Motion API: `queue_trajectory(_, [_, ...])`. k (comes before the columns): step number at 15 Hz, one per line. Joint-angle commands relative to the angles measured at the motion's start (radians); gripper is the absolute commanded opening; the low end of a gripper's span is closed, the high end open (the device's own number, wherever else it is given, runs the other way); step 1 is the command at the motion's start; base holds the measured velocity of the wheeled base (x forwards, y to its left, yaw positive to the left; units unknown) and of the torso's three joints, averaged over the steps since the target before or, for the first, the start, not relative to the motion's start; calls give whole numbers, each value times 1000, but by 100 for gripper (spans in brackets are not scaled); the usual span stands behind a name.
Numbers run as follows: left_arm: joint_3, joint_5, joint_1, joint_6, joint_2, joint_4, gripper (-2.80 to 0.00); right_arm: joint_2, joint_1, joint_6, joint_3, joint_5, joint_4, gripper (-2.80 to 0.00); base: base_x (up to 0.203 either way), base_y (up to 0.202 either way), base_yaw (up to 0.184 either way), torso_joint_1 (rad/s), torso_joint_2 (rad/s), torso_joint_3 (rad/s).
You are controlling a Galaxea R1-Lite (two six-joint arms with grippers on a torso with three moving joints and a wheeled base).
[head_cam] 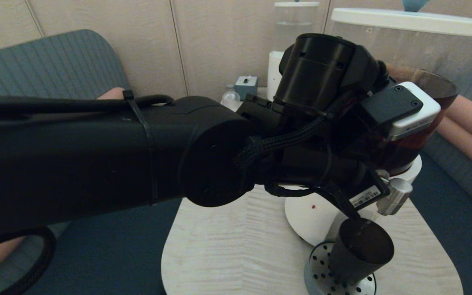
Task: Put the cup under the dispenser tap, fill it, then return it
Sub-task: Turn off the faucet
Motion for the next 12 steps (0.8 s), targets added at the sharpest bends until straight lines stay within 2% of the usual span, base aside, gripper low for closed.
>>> queue_trajectory(1, [-6,-1,-1,3,9,-10,-280,0,0,-1,0,0,0,-280,0,0,0,0,0,0])
queue_trajectory(7, [30,9,-1,-5,-1,-1,-280,0,0,-1,0,0,0,-280,0,0,0,0,0,0])
queue_trajectory(12, [106,10,0,-5,-49,-2,-280,-2,0,-1,0,0,0,-280,0,0,0,0,0,0])
